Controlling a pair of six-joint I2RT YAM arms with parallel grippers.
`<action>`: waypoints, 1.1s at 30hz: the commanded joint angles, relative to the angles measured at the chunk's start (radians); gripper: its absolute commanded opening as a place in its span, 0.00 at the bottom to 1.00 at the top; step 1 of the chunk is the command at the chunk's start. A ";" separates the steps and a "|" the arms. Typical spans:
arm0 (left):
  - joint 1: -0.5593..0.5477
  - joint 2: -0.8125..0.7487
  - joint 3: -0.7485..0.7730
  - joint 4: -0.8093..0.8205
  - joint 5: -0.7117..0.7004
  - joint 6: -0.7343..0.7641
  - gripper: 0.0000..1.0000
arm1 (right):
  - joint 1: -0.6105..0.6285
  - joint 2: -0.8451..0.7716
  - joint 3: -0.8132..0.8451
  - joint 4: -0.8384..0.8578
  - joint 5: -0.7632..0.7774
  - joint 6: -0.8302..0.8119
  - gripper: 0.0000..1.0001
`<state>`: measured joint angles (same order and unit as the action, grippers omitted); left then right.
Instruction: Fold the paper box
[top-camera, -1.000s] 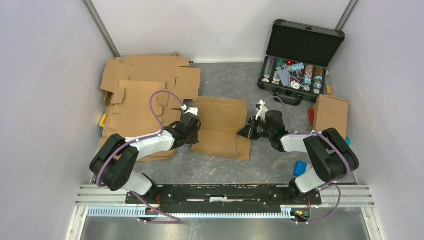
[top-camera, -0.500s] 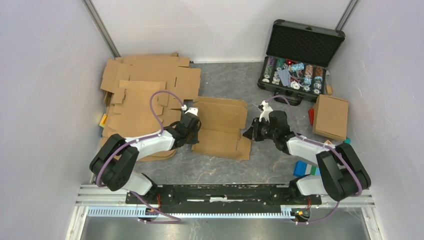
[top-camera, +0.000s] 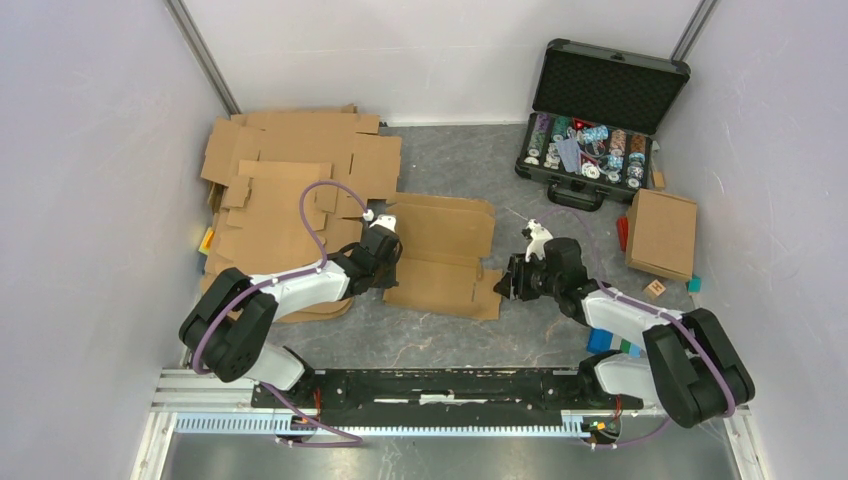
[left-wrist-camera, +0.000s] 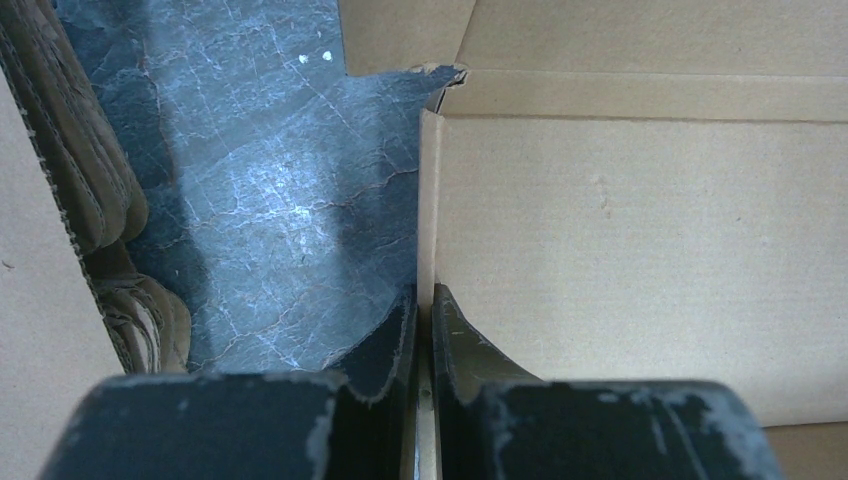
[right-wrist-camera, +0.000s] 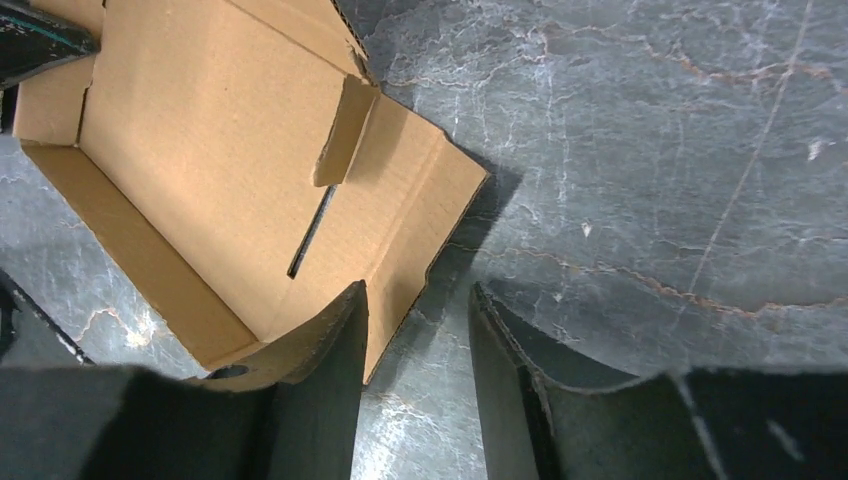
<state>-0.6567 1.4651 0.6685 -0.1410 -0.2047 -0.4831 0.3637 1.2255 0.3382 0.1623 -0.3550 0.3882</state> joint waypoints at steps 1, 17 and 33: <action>-0.001 -0.027 0.021 0.006 0.005 0.010 0.02 | 0.004 0.029 -0.014 0.068 -0.065 0.027 0.42; -0.002 -0.021 0.024 0.006 0.013 0.010 0.02 | 0.093 -0.013 0.098 0.015 -0.058 0.068 0.15; -0.003 -0.025 0.023 0.006 0.017 0.010 0.02 | 0.152 0.052 0.162 0.048 -0.045 0.109 0.17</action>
<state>-0.6563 1.4651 0.6685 -0.1482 -0.2108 -0.4828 0.4934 1.2556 0.4583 0.1650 -0.3820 0.4908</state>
